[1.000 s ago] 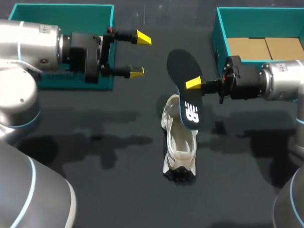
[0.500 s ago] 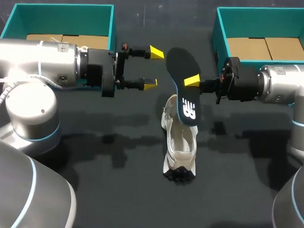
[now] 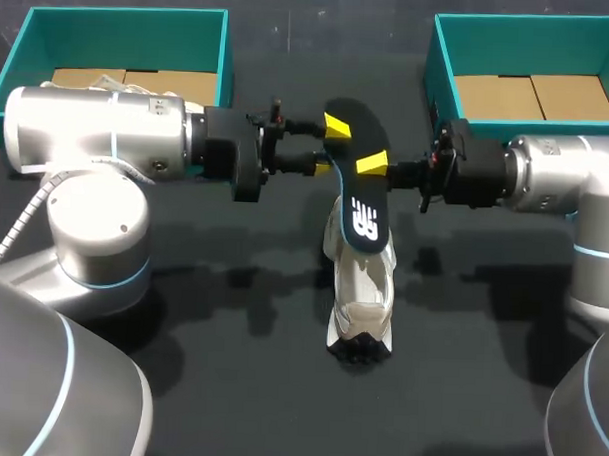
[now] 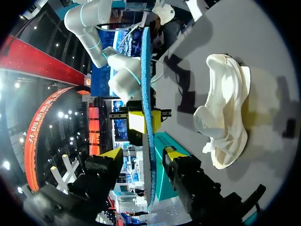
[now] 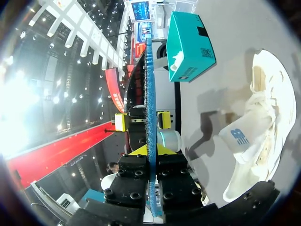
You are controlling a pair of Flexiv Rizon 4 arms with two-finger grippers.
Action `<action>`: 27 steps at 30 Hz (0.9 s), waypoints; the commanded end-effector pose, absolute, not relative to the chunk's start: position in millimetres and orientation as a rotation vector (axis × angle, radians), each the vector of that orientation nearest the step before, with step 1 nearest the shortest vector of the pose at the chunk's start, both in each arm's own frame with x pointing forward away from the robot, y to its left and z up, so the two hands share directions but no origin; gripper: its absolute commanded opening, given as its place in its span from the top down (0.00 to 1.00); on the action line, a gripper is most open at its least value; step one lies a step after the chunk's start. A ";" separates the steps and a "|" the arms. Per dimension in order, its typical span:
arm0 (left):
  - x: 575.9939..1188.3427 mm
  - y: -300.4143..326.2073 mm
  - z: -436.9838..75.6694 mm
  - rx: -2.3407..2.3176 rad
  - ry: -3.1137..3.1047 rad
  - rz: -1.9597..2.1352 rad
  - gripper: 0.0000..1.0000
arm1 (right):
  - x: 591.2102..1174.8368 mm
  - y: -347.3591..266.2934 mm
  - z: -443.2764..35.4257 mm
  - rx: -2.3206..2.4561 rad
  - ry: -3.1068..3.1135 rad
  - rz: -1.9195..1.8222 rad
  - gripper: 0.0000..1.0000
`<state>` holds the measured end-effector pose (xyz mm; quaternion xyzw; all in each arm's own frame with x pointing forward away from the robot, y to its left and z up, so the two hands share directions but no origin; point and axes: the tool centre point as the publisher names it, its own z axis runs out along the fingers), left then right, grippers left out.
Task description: Take the shoe out of the shoebox, open the shoe tongue, remove and reinsert the insole, then place the shoe into the shoebox
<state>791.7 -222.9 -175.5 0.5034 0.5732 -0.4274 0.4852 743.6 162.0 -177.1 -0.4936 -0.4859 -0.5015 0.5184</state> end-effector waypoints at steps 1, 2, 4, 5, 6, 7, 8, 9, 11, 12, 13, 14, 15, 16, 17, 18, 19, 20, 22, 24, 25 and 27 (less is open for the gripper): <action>795.3 -234.4 -180.0 1.223 1.402 -1.035 0.51 | 745.5 165.1 -175.6 -1.186 -1.170 -1.195 1.00; 795.3 -235.2 -180.7 1.222 1.403 -1.035 0.53 | 745.9 165.8 -175.3 -1.184 -1.170 -1.195 1.00; 796.0 -237.1 -182.1 1.217 1.407 -1.033 0.54 | 746.4 167.4 -174.8 -1.180 -1.169 -1.192 1.00; 796.5 -237.9 -182.6 1.215 1.407 -1.033 0.55 | 746.6 168.2 -174.7 -1.179 -1.169 -1.191 1.00; 796.9 -238.9 -183.3 1.213 1.408 -1.024 0.56 | 746.8 168.8 -174.6 -1.178 -1.168 -1.190 1.00; 797.0 -239.9 -184.1 1.212 1.406 -1.016 0.57 | 747.1 169.3 -174.7 -1.178 -1.168 -1.190 1.00; 797.2 -240.7 -184.8 1.211 1.405 -1.015 0.58 | 747.5 169.8 -175.0 -1.178 -1.167 -1.189 1.00; 797.6 -241.5 -185.4 1.210 1.405 -1.015 0.59 | 747.8 170.0 -175.4 -1.179 -1.165 -1.189 1.00; 798.2 -242.9 -186.4 1.206 1.406 -1.007 0.62 | 748.4 170.9 -176.1 -1.176 -1.161 -1.189 1.00; 798.6 -243.6 -186.7 1.204 1.406 -1.008 0.64 | 748.5 171.7 -176.3 -1.175 -1.161 -1.188 1.00; 798.8 -244.2 -187.1 1.203 1.407 -1.003 0.65 | 748.5 172.2 -176.4 -1.175 -1.161 -1.188 1.00; 798.9 -244.4 -187.2 1.203 1.406 -1.003 0.67 | 748.5 172.7 -176.4 -1.174 -1.161 -1.187 1.00; 799.2 -244.9 -187.3 1.202 1.406 -1.003 0.67 | 748.5 172.9 -176.3 -1.173 -1.161 -1.187 1.00; 799.4 -245.3 -187.5 1.201 1.406 -1.001 0.68 | 748.5 172.9 -176.3 -1.173 -1.161 -1.187 1.00; 799.5 -245.7 -187.7 1.200 1.406 -1.000 0.69 | 748.4 173.1 -176.1 -1.173 -1.161 -1.187 1.00; 799.8 -245.9 -187.9 1.198 1.406 -0.999 0.72 | 748.3 173.3 -176.0 -1.172 -1.161 -1.187 1.00; 800.0 -246.2 -188.1 1.197 1.407 -0.998 0.73 | 748.3 173.3 -175.9 -1.172 -1.161 -1.188 1.00; 800.1 -246.4 -188.3 1.196 1.407 -0.997 0.75 | 748.3 173.4 -175.9 -1.171 -1.160 -1.189 1.00; 800.1 -246.7 -188.5 1.195 1.407 -0.995 0.89 | 748.3 173.5 -175.8 -1.169 -1.160 -1.189 1.00; 800.1 -246.9 -188.6 1.193 1.407 -0.994 1.00 | 748.3 173.5 -175.9 -1.168 -1.158 -1.190 1.00; 800.1 -247.0 -188.6 1.192 1.407 -0.994 1.00 | 748.3 173.6 -175.9 -1.167 -1.157 -1.191 1.00; 800.0 -247.1 -188.6 1.192 1.405 -0.994 1.00 | 748.3 173.4 -176.1 -1.165 -1.152 -1.195 1.00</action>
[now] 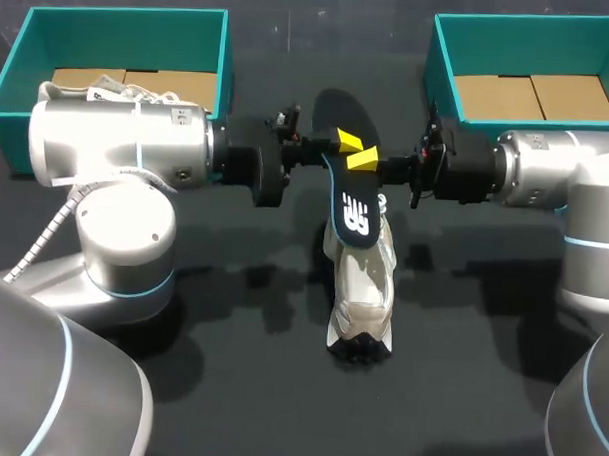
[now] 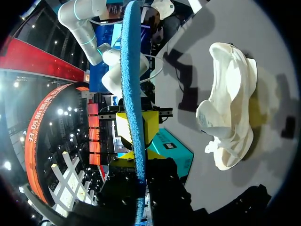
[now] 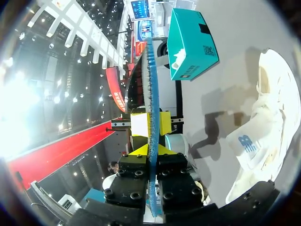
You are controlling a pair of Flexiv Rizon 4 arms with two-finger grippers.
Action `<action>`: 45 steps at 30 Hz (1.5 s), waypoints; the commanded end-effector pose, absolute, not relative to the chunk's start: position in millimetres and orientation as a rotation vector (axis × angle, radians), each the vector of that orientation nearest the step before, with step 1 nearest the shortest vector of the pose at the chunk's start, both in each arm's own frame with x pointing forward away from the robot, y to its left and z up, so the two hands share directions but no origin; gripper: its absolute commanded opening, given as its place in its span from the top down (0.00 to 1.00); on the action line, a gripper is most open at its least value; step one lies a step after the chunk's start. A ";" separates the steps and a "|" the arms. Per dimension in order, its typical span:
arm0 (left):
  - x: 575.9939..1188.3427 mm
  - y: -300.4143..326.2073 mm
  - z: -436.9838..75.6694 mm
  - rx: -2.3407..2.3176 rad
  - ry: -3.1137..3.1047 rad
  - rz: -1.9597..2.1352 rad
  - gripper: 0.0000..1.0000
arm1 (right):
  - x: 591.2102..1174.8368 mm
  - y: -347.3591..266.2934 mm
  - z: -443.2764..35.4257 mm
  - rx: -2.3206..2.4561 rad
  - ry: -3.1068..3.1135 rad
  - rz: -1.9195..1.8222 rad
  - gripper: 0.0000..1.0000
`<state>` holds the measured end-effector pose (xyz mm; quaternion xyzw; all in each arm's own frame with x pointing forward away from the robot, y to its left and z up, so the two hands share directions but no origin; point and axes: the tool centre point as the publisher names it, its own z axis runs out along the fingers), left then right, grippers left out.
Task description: Take the shoe out of the shoebox, open the shoe tongue, remove and reinsert the insole, then place the shoe into the shoebox
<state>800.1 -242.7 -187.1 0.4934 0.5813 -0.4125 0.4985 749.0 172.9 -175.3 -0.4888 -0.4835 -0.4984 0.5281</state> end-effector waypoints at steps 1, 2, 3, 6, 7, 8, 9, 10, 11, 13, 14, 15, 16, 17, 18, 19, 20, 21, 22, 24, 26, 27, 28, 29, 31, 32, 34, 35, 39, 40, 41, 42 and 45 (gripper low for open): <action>799.6 -246.8 -188.5 1.192 1.404 -0.994 1.00 | 748.4 172.9 -176.3 -1.162 -1.149 -1.198 1.00; 799.1 -246.3 -188.3 1.193 1.403 -0.995 1.00 | 748.3 172.1 -176.4 -1.157 -1.148 -1.201 0.95; 798.5 -245.5 -188.0 1.193 1.403 -0.996 1.00 | 748.2 170.9 -176.7 -1.156 -1.148 -1.202 0.68; 795.7 -242.1 -186.0 1.195 1.402 -0.999 1.00 | 747.0 165.1 -176.8 -1.143 -1.165 -1.209 0.00; 794.3 -240.5 -185.2 1.199 1.402 -0.999 1.00 | 746.3 162.4 -176.3 -1.140 -1.179 -1.215 0.00; 793.4 -238.9 -184.4 1.201 1.403 -0.999 1.00 | 745.6 159.5 -176.0 -1.132 -1.197 -1.220 0.00; 792.4 -236.8 -183.3 1.203 1.405 -1.001 1.00 | 745.0 156.2 -176.0 -1.132 -1.217 -1.222 0.00; 791.4 -235.0 -182.4 1.204 1.405 -1.002 1.00 | 744.5 152.1 -176.2 -1.141 -1.258 -1.225 0.00; 790.8 -233.9 -181.8 1.205 1.405 -1.002 1.00 | 744.1 149.6 -176.3 -1.136 -1.293 -1.224 0.00; 788.4 -230.0 -179.5 1.214 1.403 -0.997 1.00 | 739.5 142.0 -175.6 -1.105 -1.472 -1.193 0.00; 787.6 -228.6 -178.5 1.216 1.403 -0.995 1.00 | 737.3 136.7 -176.7 -1.166 -1.514 -1.190 0.00; 786.8 -227.1 -177.4 1.218 1.403 -0.993 1.00 | 736.7 129.5 -177.7 -1.198 -1.511 -1.211 0.00; 785.9 -225.4 -176.2 1.218 1.402 -0.991 1.00 | 736.7 129.5 -177.7 -1.198 -1.511 -1.211 0.00; 785.3 -224.4 -175.3 1.217 1.402 -0.991 1.00 | 736.7 129.5 -177.7 -1.198 -1.511 -1.211 0.00; 783.9 -222.4 -173.7 1.214 1.405 -0.992 1.00 | 736.7 129.5 -177.7 -1.198 -1.511 -1.211 0.00; 782.4 -220.9 -172.6 1.212 1.409 -0.991 1.00 | 736.7 129.5 -177.7 -1.198 -1.511 -1.211 0.00; 780.3 -219.3 -171.2 1.212 1.411 -0.991 1.00 | 736.7 129.5 -177.7 -1.198 -1.511 -1.211 0.00; 778.0 -217.7 -169.9 1.210 1.415 -0.993 1.00 | 736.7 129.5 -177.7 -1.198 -1.511 -1.211 0.00; 776.2 -216.3 -169.0 1.209 1.418 -0.997 1.00 | 736.7 129.5 -177.7 -1.198 -1.511 -1.211 0.00; 772.7 -214.7 -168.2 1.211 1.428 -1.007 1.00 | 736.7 129.5 -177.7 -1.198 -1.511 -1.211 0.00; 769.6 -213.5 -167.8 1.217 1.442 -1.023 1.00 | 736.7 129.5 -177.7 -1.198 -1.511 -1.211 0.00; 768.0 -212.5 -167.4 1.219 1.444 -1.029 1.00 | 736.7 129.5 -177.7 -1.198 -1.511 -1.211 0.00; 766.1 -211.3 -167.3 1.228 1.448 -1.039 1.00 | 733.9 124.6 -178.0 -1.157 -1.578 -1.213 0.00; 764.6 -210.5 -167.2 1.233 1.450 -1.048 1.00 | 731.2 119.2 -178.3 -1.127 -1.652 -1.228 0.00; 760.0 -208.7 -165.9 1.244 1.456 -1.119 1.00 | 724.7 104.1 -182.3 -1.078 -1.829 -1.255 0.00; 757.9 -207.7 -164.2 1.252 1.452 -1.126 1.00 | 723.5 92.9 -187.2 -1.098 -1.879 -1.262 0.00; 757.9 -207.7 -164.2 1.252 1.452 -1.126 1.00 | 723.2 83.2 -192.2 -1.088 -1.904 -1.215 0.00; 757.9 -207.7 -164.2 1.252 1.452 -1.126 1.00 | 723.2 83.2 -192.2 -1.088 -1.904 -1.215 0.00; 757.9 -207.7 -164.2 1.252 1.452 -1.126 1.00 | 723.2 83.2 -192.2 -1.088 -1.904 -1.215 0.00; 757.9 -207.7 -164.2 1.252 1.452 -1.126 1.00 | 723.2 83.2 -192.2 -1.088 -1.904 -1.215 0.00; 757.9 -207.7 -164.2 1.252 1.452 -1.126 1.00 | 723.2 83.2 -192.2 -1.088 -1.904 -1.215 0.00; 757.9 -207.7 -164.2 1.252 1.452 -1.126 1.00 | 723.2 83.2 -192.2 -1.088 -1.904 -1.215 0.00; 757.9 -207.7 -164.2 1.252 1.452 -1.126 1.00 | 723.2 83.2 -192.2 -1.088 -1.904 -1.215 0.00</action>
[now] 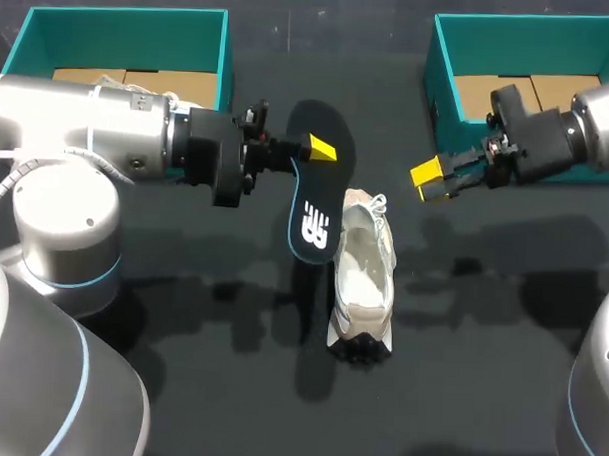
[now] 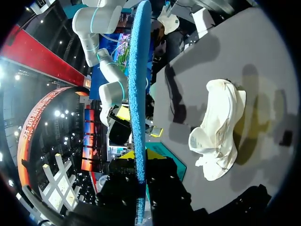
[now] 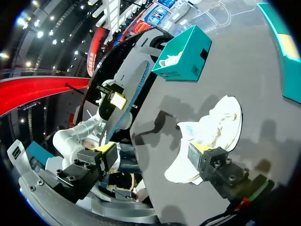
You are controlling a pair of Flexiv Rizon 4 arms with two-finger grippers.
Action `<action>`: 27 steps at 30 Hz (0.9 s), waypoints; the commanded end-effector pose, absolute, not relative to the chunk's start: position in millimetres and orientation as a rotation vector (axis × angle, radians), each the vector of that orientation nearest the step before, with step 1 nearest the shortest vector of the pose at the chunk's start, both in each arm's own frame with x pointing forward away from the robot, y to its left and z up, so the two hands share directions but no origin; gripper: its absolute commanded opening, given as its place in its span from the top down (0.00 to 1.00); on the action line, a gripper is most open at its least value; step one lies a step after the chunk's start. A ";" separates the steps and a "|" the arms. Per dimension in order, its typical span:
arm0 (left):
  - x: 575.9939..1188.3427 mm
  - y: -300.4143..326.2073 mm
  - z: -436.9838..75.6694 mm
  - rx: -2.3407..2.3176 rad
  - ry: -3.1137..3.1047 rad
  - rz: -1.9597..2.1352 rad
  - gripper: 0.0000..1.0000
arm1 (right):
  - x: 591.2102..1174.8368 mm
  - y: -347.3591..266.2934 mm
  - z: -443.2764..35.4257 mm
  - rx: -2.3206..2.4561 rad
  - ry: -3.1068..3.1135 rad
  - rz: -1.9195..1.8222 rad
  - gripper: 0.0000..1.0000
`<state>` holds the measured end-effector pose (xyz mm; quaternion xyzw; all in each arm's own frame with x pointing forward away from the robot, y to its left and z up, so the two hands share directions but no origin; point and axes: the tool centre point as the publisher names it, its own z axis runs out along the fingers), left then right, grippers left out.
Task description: Take the shoe out of the shoebox, open the shoe tongue, remove and reinsert the insole, then place the shoe into the shoebox
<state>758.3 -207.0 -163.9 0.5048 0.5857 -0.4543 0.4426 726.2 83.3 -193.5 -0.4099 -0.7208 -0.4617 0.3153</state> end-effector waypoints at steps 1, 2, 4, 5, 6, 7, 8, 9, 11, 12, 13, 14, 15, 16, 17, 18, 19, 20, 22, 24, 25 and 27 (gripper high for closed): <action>751.1 -213.5 -164.0 1.260 1.459 -1.132 1.00 | 723.2 83.2 -192.2 -1.088 -1.904 -1.215 0.00; 744.1 -219.5 -162.8 1.262 1.471 -1.142 1.00 | 720.4 78.0 -193.6 -1.059 -1.949 -1.212 0.00; 731.3 -225.7 -159.3 1.259 1.498 -1.160 1.00 | 710.3 67.1 -195.4 -0.975 -2.037 -1.220 0.00; 725.6 -227.3 -156.4 1.252 1.511 -1.188 1.00 | 706.5 61.7 -196.2 -0.958 -2.077 -1.224 0.00; 719.4 -228.5 -153.9 1.254 1.520 -1.205 1.00 | 701.9 56.7 -197.2 -0.928 -2.127 -1.215 0.00; 713.0 -229.5 -151.3 1.255 1.535 -1.237 1.00 | 697.6 52.1 -198.1 -0.901 -2.168 -1.215 0.00; 705.7 -230.2 -148.5 1.251 1.557 -1.282 1.00 | 693.3 47.2 -199.5 -0.863 -2.232 -1.222 0.00; 699.7 -230.3 -145.6 1.252 1.577 -1.336 1.00 | 689.2 42.5 -201.5 -0.820 -2.271 -1.220 0.00; 692.3 -229.9 -143.2 1.262 1.594 -1.390 1.00 | 683.9 32.6 -208.5 -0.830 -2.352 -1.190 0.00; 692.3 -229.9 -143.2 1.262 1.594 -1.390 1.00 | 682.1 29.5 -213.3 -0.849 -2.380 -1.133 0.00; 692.3 -229.9 -143.2 1.262 1.594 -1.390 1.00 | 679.4 26.7 -219.2 -0.872 -2.411 -1.030 0.00; 692.3 -229.9 -143.2 1.262 1.594 -1.390 1.00 | 679.4 26.7 -219.2 -0.872 -2.411 -1.030 0.00; 692.3 -229.9 -143.2 1.262 1.594 -1.390 1.00 | 679.4 26.7 -219.2 -0.872 -2.411 -1.030 0.00; 692.3 -229.9 -143.2 1.262 1.594 -1.390 1.00 | 679.4 26.7 -219.2 -0.872 -2.411 -1.030 0.00; 692.3 -229.9 -143.2 1.262 1.594 -1.390 1.00 | 679.4 26.7 -219.2 -0.872 -2.411 -1.030 0.00; 692.3 -229.9 -143.2 1.262 1.594 -1.390 1.00 | 679.4 26.7 -219.2 -0.872 -2.411 -1.030 0.00; 692.3 -229.9 -143.2 1.262 1.594 -1.390 1.00 | 679.4 26.7 -219.2 -0.872 -2.411 -1.030 0.00; 692.3 -229.9 -143.2 1.262 1.594 -1.390 1.00 | 679.4 26.7 -219.2 -0.872 -2.411 -1.030 0.00; 692.3 -229.9 -143.2 1.262 1.594 -1.390 1.00 | 679.4 26.7 -219.2 -0.872 -2.411 -1.030 0.00; 692.3 -229.9 -143.2 1.262 1.594 -1.390 1.00 | 679.4 26.7 -219.2 -0.872 -2.411 -1.030 0.00; 692.3 -229.9 -143.2 1.262 1.594 -1.390 1.00 | 679.4 26.7 -219.2 -0.872 -2.411 -1.030 0.00; 692.3 -229.9 -143.2 1.262 1.594 -1.390 1.00 | 679.4 26.7 -219.2 -0.872 -2.411 -1.030 0.00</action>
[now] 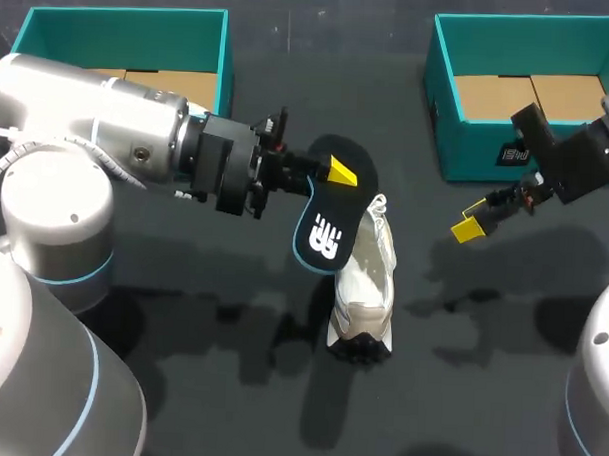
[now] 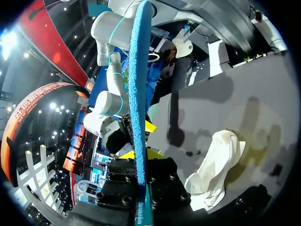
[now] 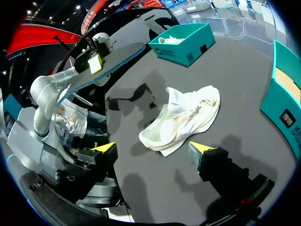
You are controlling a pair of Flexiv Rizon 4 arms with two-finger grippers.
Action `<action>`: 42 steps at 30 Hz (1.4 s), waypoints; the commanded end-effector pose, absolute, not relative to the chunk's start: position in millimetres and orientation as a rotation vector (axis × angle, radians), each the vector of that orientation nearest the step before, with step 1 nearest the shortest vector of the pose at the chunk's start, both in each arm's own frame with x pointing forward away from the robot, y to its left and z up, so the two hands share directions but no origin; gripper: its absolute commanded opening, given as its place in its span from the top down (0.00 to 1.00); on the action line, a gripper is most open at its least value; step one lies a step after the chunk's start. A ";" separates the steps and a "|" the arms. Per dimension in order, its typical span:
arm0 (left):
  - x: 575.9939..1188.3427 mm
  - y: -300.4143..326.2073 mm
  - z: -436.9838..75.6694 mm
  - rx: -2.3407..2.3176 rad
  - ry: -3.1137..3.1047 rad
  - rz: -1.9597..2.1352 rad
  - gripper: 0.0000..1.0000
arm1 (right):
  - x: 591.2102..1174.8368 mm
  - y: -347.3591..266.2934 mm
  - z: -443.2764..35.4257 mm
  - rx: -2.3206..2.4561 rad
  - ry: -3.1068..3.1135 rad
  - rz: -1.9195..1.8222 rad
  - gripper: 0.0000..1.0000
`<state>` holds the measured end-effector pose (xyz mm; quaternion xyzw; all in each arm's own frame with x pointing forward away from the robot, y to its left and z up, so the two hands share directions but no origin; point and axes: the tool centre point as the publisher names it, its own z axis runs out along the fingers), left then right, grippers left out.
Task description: Take the shoe out of the shoebox, open the shoe tongue, remove and reinsert the insole, then place the shoe into the shoebox
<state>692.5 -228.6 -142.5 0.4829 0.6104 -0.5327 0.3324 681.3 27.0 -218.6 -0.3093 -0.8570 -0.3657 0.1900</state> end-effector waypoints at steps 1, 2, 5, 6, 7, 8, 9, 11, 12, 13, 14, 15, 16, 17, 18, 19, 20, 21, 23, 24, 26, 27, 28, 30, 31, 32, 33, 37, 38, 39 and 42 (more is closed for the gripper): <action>692.3 -229.9 -143.2 1.262 1.594 -1.390 1.00 | 679.4 26.7 -219.2 -0.872 -2.411 -1.030 0.00; 692.3 -229.9 -143.2 1.262 1.594 -1.390 1.00 | 679.4 26.7 -219.2 -0.872 -2.411 -1.030 0.00; 690.4 -230.9 -144.1 1.252 1.610 -1.401 1.00 | 679.4 26.7 -219.2 -0.872 -2.411 -1.030 0.00; 687.2 -229.8 -144.3 1.248 1.614 -1.413 1.00 | 674.1 28.3 -219.8 -0.842 -2.517 -1.035 0.00; 682.2 -227.6 -144.4 1.228 1.628 -1.435 1.00 | 668.2 30.6 -222.6 -0.891 -2.632 -0.970 0.00; 676.1 -224.4 -144.8 1.223 1.640 -1.452 1.00 | 662.9 32.3 -226.3 -0.908 -2.687 -0.937 0.00; 669.3 -221.2 -145.5 1.217 1.649 -1.467 1.00 | 658.4 33.1 -231.5 -0.861 -2.726 -0.930 0.00; 656.2 -215.0 -147.3 1.201 1.673 -1.504 1.00 | 652.9 33.7 -241.8 -0.898 -2.779 -0.912 0.00; 650.9 -213.4 -149.3 1.188 1.688 -1.528 1.00 | 651.2 34.2 -246.6 -0.875 -2.817 -0.906 0.00; 645.8 -211.6 -151.4 1.178 1.704 -1.550 1.00 | 648.5 34.5 -251.0 -0.859 -2.848 -0.921 0.00; 641.3 -210.4 -153.6 1.163 1.723 -1.575 1.00 | 647.8 33.7 -255.3 -0.854 -2.848 -0.927 0.00; 637.8 -209.6 -155.4 1.150 1.736 -1.593 1.00 | 646.7 33.2 -259.2 -0.838 -2.883 -0.931 0.00; 634.4 -209.2 -157.2 1.142 1.750 -1.609 1.00 | 645.4 32.6 -262.5 -0.828 -2.898 -0.938 0.00; 631.1 -208.8 -159.0 1.128 1.769 -1.642 1.00 | 644.9 31.7 -265.2 -0.827 -2.903 -0.951 0.00; 627.1 -208.7 -161.1 1.126 1.782 -1.664 1.00 | 643.5 31.7 -267.7 -0.816 -2.941 -0.929 0.00; 623.4 -208.8 -163.7 1.120 1.803 -1.690 1.00 | 642.3 32.4 -270.2 -0.811 -2.959 -0.920 0.00; 620.5 -209.4 -165.7 1.111 1.815 -1.709 1.00 | 640.7 32.5 -272.1 -0.777 -2.997 -0.929 0.00; 617.6 -210.4 -168.1 1.105 1.827 -1.721 1.00 | 638.3 32.6 -274.3 -0.742 -3.028 -0.933 0.00; 615.1 -212.8 -171.8 1.105 1.834 -1.721 1.00 | 637.0 30.0 -281.4 -0.655 -3.063 -0.899 0.00; 615.1 -212.8 -171.8 1.105 1.834 -1.721 1.00 | 637.0 30.0 -281.4 -0.655 -3.063 -0.899 0.00; 615.1 -212.8 -171.8 1.105 1.834 -1.721 1.00 | 637.0 30.0 -281.4 -0.655 -3.063 -0.899 0.00; 615.1 -212.8 -171.8 1.105 1.834 -1.721 1.00 | 637.0 30.0 -281.4 -0.655 -3.063 -0.899 0.00; 615.1 -212.8 -171.8 1.105 1.834 -1.721 1.00 | 637.0 30.0 -281.4 -0.655 -3.063 -0.899 0.00; 615.1 -212.8 -171.8 1.105 1.834 -1.721 1.00 | 637.0 30.0 -281.4 -0.655 -3.063 -0.899 0.00; 615.1 -212.8 -171.8 1.105 1.834 -1.721 1.00 | 637.0 30.0 -281.4 -0.655 -3.063 -0.899 0.00; 615.1 -212.8 -171.8 1.105 1.834 -1.721 1.00 | 637.0 30.0 -281.4 -0.655 -3.063 -0.899 0.00; 613.0 -215.2 -176.7 1.124 1.829 -1.707 1.00 | 637.0 30.0 -281.4 -0.655 -3.063 -0.899 0.00; 609.9 -218.9 -193.0 1.141 1.830 -1.695 1.00 | 638.5 44.7 -295.8 -0.504 -3.102 -0.849 0.00; 610.6 -219.0 -196.6 1.142 1.831 -1.680 1.00 | 639.1 46.6 -300.3 -0.492 -3.091 -0.859 0.00; 611.2 -219.1 -199.0 1.140 1.824 -1.669 1.00 | 639.8 48.6 -304.4 -0.471 -3.086 -0.862 0.00; 612.9 -218.7 -204.9 1.125 1.825 -1.679 1.00 | 640.5 53.7 -312.4 -0.425 -3.095 -0.855 0.00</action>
